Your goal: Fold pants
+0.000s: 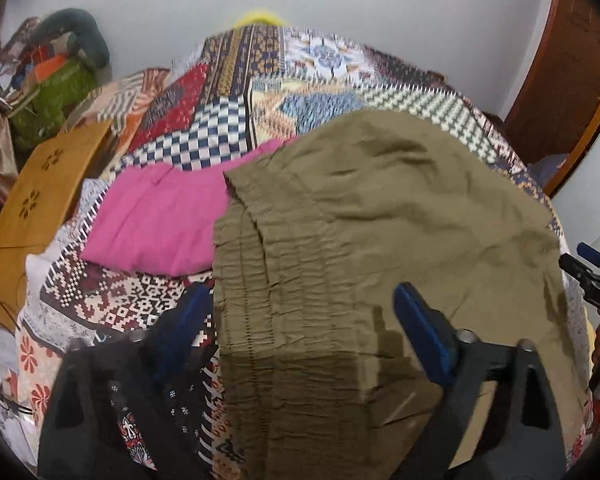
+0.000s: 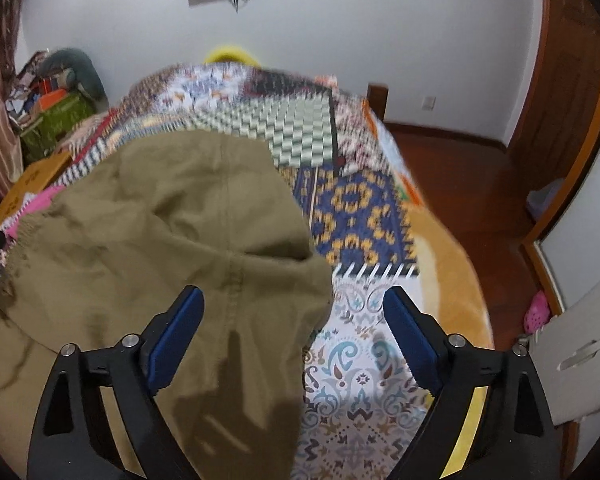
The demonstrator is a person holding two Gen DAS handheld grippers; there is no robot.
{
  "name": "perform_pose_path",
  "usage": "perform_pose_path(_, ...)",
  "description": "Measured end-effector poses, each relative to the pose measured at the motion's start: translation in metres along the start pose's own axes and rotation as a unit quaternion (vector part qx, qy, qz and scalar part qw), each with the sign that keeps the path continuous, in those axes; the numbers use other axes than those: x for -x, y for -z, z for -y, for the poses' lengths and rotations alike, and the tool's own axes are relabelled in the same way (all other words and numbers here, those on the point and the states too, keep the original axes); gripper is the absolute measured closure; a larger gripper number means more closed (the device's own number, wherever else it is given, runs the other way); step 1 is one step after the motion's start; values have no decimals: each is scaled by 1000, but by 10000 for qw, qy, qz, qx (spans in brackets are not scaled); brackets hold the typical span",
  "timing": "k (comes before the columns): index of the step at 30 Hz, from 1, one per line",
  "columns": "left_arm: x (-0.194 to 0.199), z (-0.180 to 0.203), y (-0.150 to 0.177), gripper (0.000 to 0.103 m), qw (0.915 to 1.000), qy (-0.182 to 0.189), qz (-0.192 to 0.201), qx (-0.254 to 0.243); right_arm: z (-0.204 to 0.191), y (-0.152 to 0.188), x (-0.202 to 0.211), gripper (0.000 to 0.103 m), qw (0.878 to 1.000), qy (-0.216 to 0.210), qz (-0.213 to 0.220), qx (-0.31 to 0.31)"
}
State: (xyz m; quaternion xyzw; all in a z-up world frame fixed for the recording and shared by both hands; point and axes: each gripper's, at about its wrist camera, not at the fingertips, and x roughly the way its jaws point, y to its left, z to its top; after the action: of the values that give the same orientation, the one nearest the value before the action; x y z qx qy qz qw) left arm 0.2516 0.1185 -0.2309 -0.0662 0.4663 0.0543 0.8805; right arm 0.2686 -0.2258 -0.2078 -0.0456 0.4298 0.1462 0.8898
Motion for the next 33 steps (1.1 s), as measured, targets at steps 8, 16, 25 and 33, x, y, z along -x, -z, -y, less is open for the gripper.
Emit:
perform_pose_path(8,-20,-6,5,30,9991,282,-326,41,6,5,-33,32,9984,-320,-456,-134)
perform_pose_path(16,-28,7,-1,47,9985,377,-329,-220,0,4,-34,65,9982,-408,-438,71)
perform_pose_path(25,-23,17,-7,76,9970,540,-381,-410,15,11,-28,92,9975,-392,-579,55)
perform_pose_path(33,-24,19,-9,76,9969,541,-434,-384,30,19,-16,93,9967,-401,-689,-162)
